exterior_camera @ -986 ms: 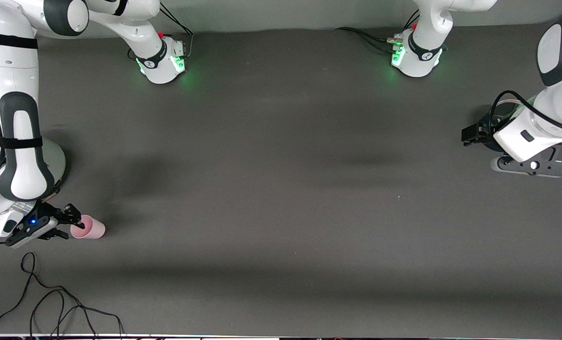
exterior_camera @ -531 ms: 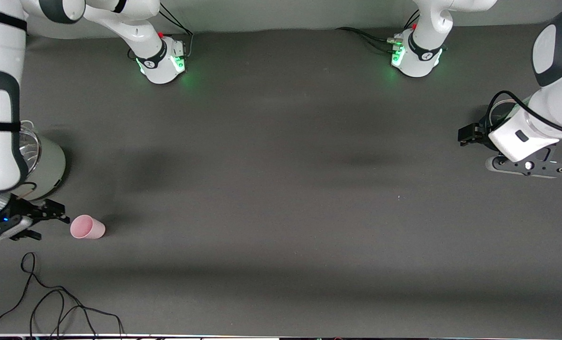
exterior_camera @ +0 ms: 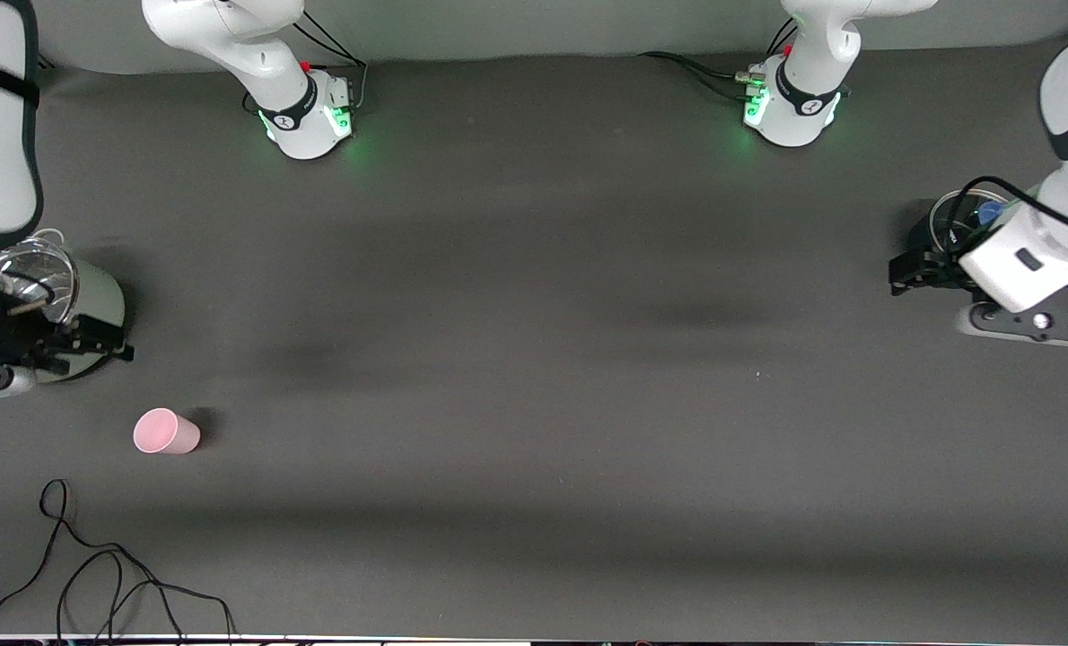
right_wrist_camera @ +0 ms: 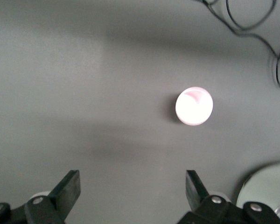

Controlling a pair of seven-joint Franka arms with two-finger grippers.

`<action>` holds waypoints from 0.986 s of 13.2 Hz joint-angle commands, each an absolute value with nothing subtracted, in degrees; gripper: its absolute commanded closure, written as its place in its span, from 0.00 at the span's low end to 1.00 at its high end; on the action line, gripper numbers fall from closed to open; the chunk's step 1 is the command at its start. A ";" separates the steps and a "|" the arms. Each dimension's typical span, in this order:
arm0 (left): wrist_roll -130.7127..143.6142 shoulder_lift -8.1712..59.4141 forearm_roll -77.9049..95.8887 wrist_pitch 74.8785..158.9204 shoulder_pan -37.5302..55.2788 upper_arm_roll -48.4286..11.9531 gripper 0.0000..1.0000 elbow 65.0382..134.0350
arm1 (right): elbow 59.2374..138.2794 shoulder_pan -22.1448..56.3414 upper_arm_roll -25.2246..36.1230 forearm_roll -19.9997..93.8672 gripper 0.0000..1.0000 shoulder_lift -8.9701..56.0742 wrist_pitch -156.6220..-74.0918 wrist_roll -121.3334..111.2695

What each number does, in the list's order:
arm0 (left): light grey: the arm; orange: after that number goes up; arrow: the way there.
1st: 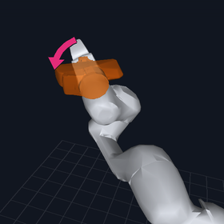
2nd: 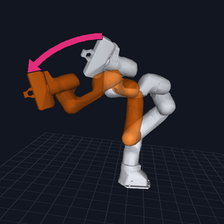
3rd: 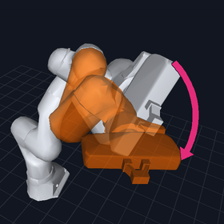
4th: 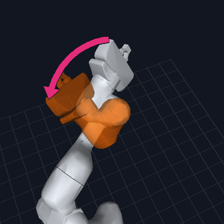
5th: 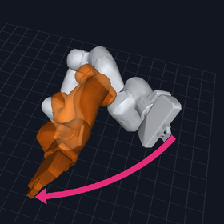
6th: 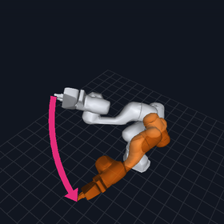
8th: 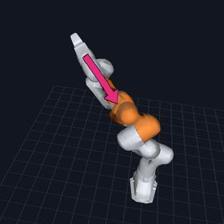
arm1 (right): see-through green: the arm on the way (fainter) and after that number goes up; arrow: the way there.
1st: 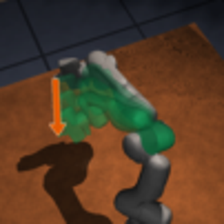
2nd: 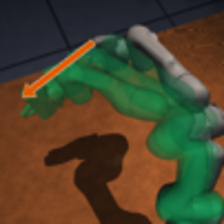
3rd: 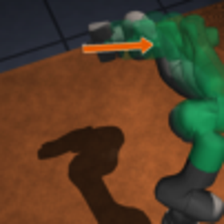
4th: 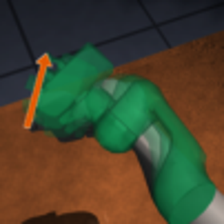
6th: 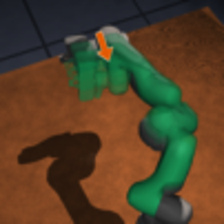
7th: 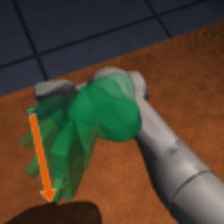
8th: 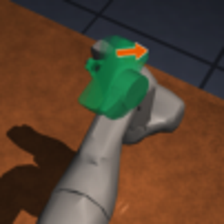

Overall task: Transfer pink cup from left to right arm
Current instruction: 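Open the right gripper and raise it away from the cup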

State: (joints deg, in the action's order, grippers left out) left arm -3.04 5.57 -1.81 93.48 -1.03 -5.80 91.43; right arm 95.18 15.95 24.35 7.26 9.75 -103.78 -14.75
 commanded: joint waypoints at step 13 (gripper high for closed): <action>-2.55 1.58 -1.93 97.73 -2.90 -6.15 0.00 98.17 | 95.99 -1.71 2.50 -0.70 0.00 -2.38 -93.43 2.90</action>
